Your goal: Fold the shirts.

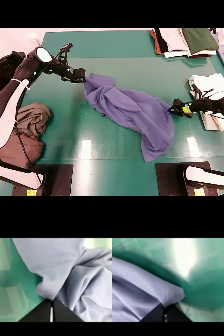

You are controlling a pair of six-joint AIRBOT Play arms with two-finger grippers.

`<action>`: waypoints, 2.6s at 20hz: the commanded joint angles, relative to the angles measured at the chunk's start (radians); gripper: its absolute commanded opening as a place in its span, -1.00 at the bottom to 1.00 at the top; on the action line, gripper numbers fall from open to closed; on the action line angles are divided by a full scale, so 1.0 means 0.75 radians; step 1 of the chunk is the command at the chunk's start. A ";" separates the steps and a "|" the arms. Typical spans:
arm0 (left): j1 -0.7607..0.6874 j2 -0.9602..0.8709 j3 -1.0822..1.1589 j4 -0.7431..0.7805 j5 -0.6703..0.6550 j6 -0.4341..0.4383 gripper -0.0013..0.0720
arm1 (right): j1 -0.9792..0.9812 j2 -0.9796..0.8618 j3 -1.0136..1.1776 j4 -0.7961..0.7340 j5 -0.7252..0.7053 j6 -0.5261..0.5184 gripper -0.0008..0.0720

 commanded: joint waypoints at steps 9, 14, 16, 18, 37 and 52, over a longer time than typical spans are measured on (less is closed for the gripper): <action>0.001 0.546 0.286 0.300 0.071 -0.010 -0.91 | 0.075 0.497 0.500 -0.020 0.098 -0.080 -0.92; 0.001 0.848 0.600 0.310 0.090 -0.009 -0.91 | 0.048 0.749 0.921 -0.022 0.174 -0.054 -0.92; 0.001 0.921 0.649 0.314 0.140 -0.009 -0.91 | -0.010 0.806 1.014 -0.024 0.212 -0.035 -0.92; 0.001 0.967 0.650 0.315 0.215 -0.009 -0.91 | -0.092 0.819 1.114 -0.022 0.295 -0.009 -0.92; 0.004 0.010 0.387 0.352 0.077 -0.023 -0.90 | 0.149 -0.097 0.946 -0.390 0.463 0.236 -0.92; 0.219 0.394 -0.448 0.336 -0.205 -0.127 0.61 | 0.182 0.138 0.620 -0.218 0.478 0.150 0.15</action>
